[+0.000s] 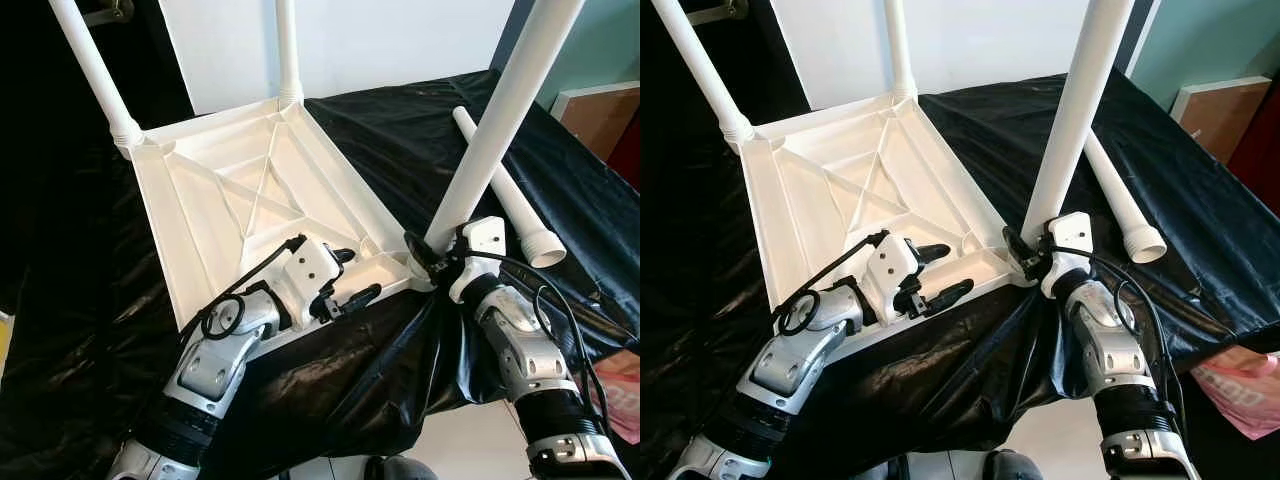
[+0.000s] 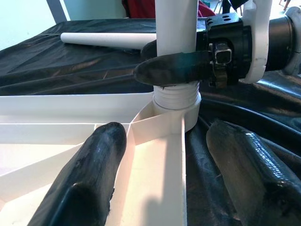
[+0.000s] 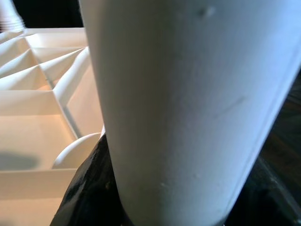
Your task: Building children table
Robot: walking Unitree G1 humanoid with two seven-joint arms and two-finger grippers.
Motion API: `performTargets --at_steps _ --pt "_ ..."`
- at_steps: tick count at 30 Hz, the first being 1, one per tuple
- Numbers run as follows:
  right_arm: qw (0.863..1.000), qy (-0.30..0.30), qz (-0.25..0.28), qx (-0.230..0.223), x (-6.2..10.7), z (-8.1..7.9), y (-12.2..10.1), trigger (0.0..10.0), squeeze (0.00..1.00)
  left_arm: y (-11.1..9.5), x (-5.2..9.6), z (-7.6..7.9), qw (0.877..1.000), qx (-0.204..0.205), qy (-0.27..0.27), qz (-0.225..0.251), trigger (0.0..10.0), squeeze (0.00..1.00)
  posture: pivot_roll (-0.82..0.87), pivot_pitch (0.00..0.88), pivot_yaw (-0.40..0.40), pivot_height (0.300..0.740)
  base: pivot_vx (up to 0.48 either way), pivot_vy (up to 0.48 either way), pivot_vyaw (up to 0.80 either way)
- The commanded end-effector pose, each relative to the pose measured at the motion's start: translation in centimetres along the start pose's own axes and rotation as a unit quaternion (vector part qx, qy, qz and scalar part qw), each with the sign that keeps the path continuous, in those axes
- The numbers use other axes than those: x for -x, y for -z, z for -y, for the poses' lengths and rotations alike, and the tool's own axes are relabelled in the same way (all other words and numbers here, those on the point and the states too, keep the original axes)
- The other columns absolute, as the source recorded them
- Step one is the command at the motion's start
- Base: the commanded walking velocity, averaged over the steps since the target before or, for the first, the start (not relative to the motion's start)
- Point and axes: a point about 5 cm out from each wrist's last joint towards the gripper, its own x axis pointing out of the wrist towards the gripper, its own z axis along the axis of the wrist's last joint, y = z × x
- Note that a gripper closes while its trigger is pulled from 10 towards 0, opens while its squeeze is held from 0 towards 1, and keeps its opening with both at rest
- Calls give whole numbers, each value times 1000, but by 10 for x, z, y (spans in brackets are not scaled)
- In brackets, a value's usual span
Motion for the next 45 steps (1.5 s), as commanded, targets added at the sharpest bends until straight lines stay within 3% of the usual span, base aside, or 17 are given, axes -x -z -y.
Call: performTargets --at_steps 1,6,14,17,18,22,39,40,45 --pt "998 12 -63 -13 9 -5 25 10000 0 1 -1 3 1000 -6 13 -2 10000 0 -20 107 6 740 0 0 0" --pt "992 105 -61 -41 11 -5 26 10000 0 2 -1 3 1000 -6 12 -3 10000 0 -23 107 -2 740 0 0 0" --pt "985 156 -62 -51 14 -12 26 10000 0 2 -1 4 1000 -6 12 -2 10000 0 -21 105 -6 740 0 0 0" --pt "969 229 -62 -62 17 -16 26 10000 0 3 0 4 1000 -7 12 -4 10000 0 -14 104 -12 740 0 0 0" --pt "969 229 -62 -62 17 -16 26 10000 0 3 0 4 1000 -7 12 -4 10000 0 -14 104 -12 740 0 0 0" --pt "943 315 -66 -86 20 -25 25 10000 0 3 2 3 1000 -7 9 -5 10000 0 -7 104 -15 740 0 0 0" --pt "952 292 -31 -87 18 -38 13 10000 0 3 2 2 1000 -9 16 -6 10000 0 -18 99 -1 740 0 0 0" --pt "954 287 -21 -87 18 -38 10 10000 1000 3 2 2 1000 -9 17 -6 10000 0 -18 99 -1 740 0 0 0" --pt "957 275 -3 -88 17 -37 4 10000 1000 3 2 3 1000 -10 18 -6 10000 0 -17 99 0 740 0 0 0"
